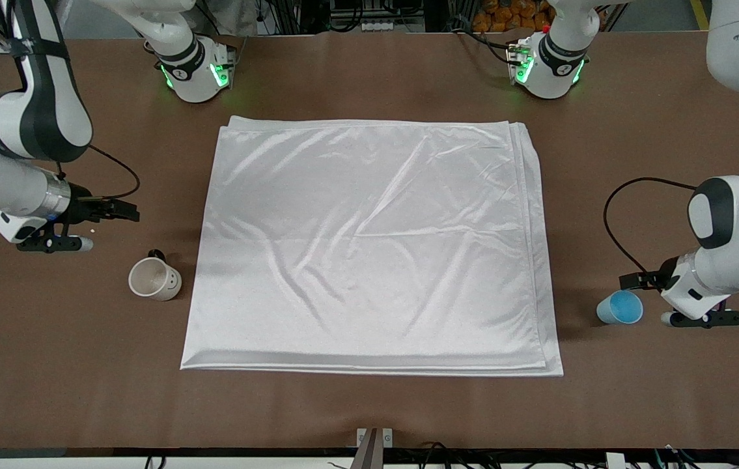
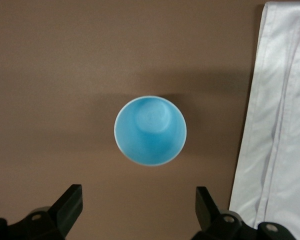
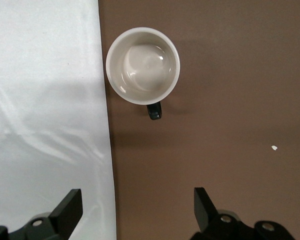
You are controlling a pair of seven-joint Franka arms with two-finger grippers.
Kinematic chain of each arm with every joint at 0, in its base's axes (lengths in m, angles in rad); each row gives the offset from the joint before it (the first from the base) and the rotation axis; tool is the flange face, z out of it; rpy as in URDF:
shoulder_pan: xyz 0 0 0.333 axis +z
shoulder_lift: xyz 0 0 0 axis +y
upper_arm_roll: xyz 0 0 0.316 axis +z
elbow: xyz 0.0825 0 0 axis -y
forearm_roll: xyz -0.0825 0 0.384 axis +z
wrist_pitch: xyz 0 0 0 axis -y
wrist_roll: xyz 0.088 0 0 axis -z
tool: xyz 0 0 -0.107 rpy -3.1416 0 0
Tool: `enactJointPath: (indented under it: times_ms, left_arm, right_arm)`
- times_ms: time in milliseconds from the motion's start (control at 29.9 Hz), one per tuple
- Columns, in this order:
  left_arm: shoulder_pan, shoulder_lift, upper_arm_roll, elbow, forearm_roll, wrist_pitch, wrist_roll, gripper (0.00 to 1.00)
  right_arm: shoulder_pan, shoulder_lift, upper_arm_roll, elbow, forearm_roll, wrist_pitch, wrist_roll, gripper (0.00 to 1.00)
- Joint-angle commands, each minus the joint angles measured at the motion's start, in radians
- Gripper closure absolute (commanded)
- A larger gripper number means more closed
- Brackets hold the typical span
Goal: Place blue cup into white mug on cloth
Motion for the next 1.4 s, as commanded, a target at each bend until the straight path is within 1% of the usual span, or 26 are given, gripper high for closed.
enactJointPath:
  times_ms: [0, 167, 334, 434, 668, 902, 936, 969, 1002, 1036, 1103, 1136, 1370]
  left_arm:
    - [0.003, 0.043, 0.000, 0.041, 0.024, 0.017, 0.009, 0.00]
    - [0.002, 0.089, 0.012, 0.064, 0.023, 0.066, 0.009, 0.00]
    - [0.008, 0.123, 0.014, 0.072, 0.023, 0.120, 0.009, 0.00]
    - [0.014, 0.139, 0.014, 0.073, 0.023, 0.160, 0.009, 0.00]
    - [0.016, 0.175, 0.014, 0.072, 0.023, 0.209, 0.009, 0.00]
    - [0.016, 0.190, 0.012, 0.072, 0.018, 0.223, 0.008, 0.00]
    - [0.016, 0.190, 0.012, 0.072, 0.015, 0.226, 0.000, 0.15]
    - [0.016, 0.189, 0.012, 0.072, 0.012, 0.226, -0.006, 0.33]
    - [0.016, 0.190, 0.012, 0.072, 0.011, 0.226, -0.008, 0.47]
    - [0.016, 0.190, 0.012, 0.070, 0.009, 0.226, -0.011, 0.65]
    - [0.016, 0.190, 0.012, 0.069, 0.009, 0.226, -0.011, 0.93]
    - [0.016, 0.190, 0.012, 0.069, 0.009, 0.226, -0.011, 1.00]
    - [0.017, 0.190, 0.012, 0.069, 0.011, 0.226, 0.003, 1.00]
  right_arm:
    - [-0.006, -0.003, 0.003, -0.057, 0.016, 0.082, -0.007, 0.01]
    - [-0.003, 0.029, 0.003, -0.095, 0.016, 0.183, -0.006, 0.01]
    - [0.013, 0.063, 0.003, -0.109, 0.016, 0.254, -0.006, 0.01]
    - [0.014, 0.081, 0.003, -0.111, 0.016, 0.277, -0.006, 0.01]
    - [0.028, 0.109, 0.003, -0.131, 0.010, 0.344, -0.007, 0.01]
    - [0.039, 0.156, 0.003, -0.129, 0.005, 0.410, -0.007, 0.02]
    - [0.039, 0.162, 0.003, -0.129, 0.005, 0.421, -0.007, 0.02]
    - [0.039, 0.169, 0.003, -0.129, 0.005, 0.429, -0.007, 0.02]
    - [0.039, 0.173, 0.003, -0.129, 0.004, 0.432, -0.007, 0.02]
    - [0.039, 0.176, 0.003, -0.128, 0.002, 0.435, -0.007, 0.02]
    - [0.039, 0.182, 0.003, -0.128, -0.005, 0.443, -0.010, 0.02]
    - [0.039, 0.182, 0.003, -0.128, -0.013, 0.450, -0.009, 0.03]
    - [0.036, 0.210, 0.003, -0.123, -0.027, 0.482, -0.009, 0.11]
